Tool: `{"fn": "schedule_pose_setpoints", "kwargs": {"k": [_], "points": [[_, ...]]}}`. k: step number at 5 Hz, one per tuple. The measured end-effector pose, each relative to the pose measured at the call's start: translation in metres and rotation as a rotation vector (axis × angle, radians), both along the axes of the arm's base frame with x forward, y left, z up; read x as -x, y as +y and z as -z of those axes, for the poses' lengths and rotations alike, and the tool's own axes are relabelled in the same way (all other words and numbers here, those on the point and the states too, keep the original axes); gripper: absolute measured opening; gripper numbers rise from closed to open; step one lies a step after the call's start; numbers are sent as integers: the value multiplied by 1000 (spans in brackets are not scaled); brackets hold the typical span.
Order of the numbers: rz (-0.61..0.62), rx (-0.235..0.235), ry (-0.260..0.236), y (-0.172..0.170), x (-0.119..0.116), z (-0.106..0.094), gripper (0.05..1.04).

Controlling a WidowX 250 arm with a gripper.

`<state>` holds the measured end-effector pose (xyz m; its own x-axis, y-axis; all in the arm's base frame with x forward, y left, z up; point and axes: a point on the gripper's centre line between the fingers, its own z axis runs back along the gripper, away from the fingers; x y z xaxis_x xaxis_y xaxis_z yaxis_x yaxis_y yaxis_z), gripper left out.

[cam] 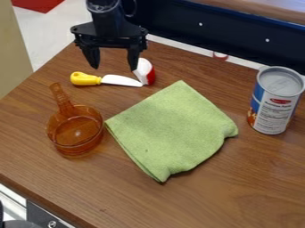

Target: Move the tablecloth to the lower left side of the table

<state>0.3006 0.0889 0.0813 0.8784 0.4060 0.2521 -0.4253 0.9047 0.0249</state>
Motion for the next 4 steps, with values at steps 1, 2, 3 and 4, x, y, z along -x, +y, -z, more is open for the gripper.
{"fn": "schedule_pose_setpoints", "kwargs": {"k": [1, 2, 3, 4], "points": [[-1, 8, 24, -3, 3, 7, 998], [15, -3, 42, -28, 2, 13, 965], [67, -24, 34, -62, 1, 20, 832], [100, -31, 58, -90, 4, 39, 539]]}}
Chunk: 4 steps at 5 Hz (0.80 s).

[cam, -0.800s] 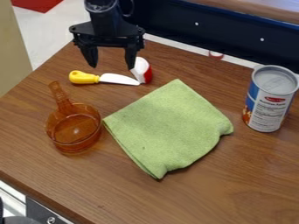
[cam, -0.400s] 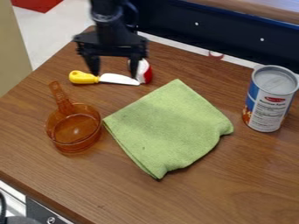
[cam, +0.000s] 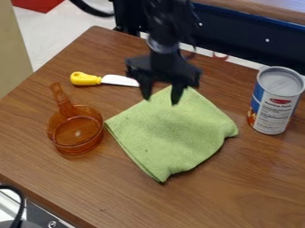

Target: Move the tablecloth to the lower left side of the table

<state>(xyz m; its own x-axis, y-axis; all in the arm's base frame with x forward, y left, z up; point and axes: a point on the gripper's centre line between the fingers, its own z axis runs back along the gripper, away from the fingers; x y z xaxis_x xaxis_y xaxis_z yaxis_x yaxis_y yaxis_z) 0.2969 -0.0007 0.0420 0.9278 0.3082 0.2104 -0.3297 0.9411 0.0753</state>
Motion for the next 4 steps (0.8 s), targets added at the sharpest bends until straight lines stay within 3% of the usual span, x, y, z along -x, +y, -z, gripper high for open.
{"fn": "schedule_pose_setpoints", "kwargs": {"k": [1, 2, 3, 4], "points": [[44, 14, 18, -15, 9, 23, 271], [51, 30, 18, -17, 18, 43, 99], [64, 22, 8, -17, 19, 48, 53], [90, 58, 44, -24, 22, 53, 52]]}}
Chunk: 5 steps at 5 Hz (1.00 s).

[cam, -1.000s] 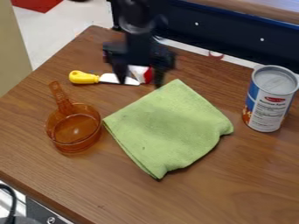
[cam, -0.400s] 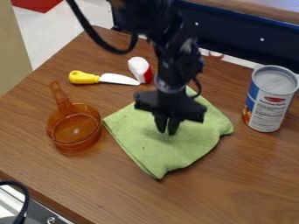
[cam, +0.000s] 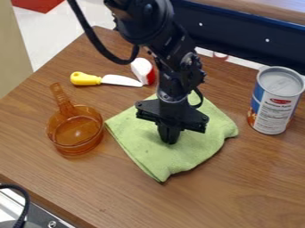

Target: Move the tablecloth to the lower left side of the table

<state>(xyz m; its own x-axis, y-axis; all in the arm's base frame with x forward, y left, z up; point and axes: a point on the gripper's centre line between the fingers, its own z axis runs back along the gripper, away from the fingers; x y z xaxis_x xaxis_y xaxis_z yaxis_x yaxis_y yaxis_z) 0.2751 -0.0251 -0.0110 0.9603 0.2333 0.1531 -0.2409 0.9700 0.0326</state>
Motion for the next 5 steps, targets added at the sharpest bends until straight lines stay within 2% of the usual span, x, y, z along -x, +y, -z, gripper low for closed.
{"fn": "schedule_pose_setpoints", "kwargs": {"k": [2, 3, 4, 5], "points": [[44, 59, 18, -32, 12, 3, 52], [16, 75, 16, -45, 17, 4, 52], [-118, 91, 25, -58, 28, 5, 52], [-225, 107, 86, -65, 40, 6, 52]]}}
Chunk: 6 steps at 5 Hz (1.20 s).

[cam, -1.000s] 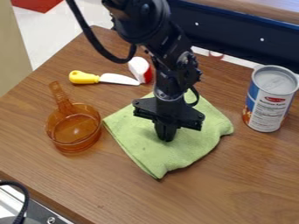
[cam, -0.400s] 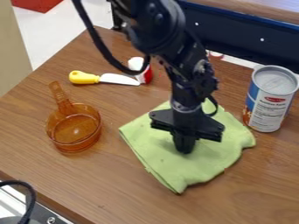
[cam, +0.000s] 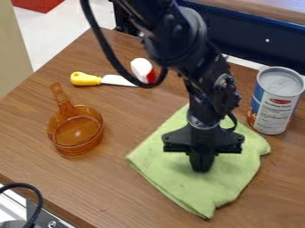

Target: Move the tablecloth to the lower left side of the table

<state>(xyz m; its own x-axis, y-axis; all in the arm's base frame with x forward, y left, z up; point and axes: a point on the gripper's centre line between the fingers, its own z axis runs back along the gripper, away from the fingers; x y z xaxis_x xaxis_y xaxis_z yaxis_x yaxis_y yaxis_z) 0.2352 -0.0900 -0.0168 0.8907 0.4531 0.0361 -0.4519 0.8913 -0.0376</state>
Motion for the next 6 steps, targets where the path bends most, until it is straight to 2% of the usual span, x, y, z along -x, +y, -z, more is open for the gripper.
{"fn": "schedule_pose_setpoints", "kwargs": {"k": [1, 3, 5, 6], "points": [[-5, 20, 38, -16, 11, 0, 52], [-101, 56, 73, -46, 31, 1, 52], [-202, -3, 3, -47, 33, -1, 66], [-204, -62, -28, -38, 24, -1, 196]]}}
